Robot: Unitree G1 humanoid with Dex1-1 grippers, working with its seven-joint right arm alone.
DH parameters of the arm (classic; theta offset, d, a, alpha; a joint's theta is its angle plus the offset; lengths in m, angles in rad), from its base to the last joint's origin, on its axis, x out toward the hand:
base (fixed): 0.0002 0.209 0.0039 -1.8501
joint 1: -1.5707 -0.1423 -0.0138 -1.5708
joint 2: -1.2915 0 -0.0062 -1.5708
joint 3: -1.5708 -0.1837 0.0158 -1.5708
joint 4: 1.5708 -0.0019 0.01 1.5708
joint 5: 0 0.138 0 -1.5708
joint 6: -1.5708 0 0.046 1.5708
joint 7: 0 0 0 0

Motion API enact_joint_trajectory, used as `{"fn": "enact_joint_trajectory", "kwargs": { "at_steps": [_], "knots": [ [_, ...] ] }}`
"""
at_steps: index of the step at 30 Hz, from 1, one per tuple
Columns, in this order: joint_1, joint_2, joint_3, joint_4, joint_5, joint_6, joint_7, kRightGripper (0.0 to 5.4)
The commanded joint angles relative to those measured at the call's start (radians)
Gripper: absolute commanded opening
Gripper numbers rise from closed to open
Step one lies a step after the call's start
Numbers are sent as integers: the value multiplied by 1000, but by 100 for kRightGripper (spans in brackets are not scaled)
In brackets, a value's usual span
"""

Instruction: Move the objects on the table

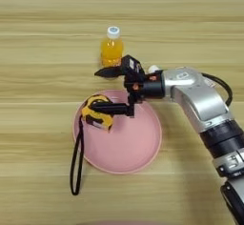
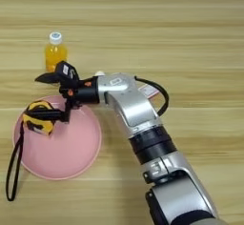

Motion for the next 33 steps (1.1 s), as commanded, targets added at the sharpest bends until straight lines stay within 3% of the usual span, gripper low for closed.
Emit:
{"fn": "enact_joint_trajectory", "kwargs": {
  "at_steps": [1, 33],
  "knots": [
    [-71, -1, -11, -4, -17, -51, -34, 537],
    [-93, 20, 68, 96, -191, -123, -64, 537]
  ]
}}
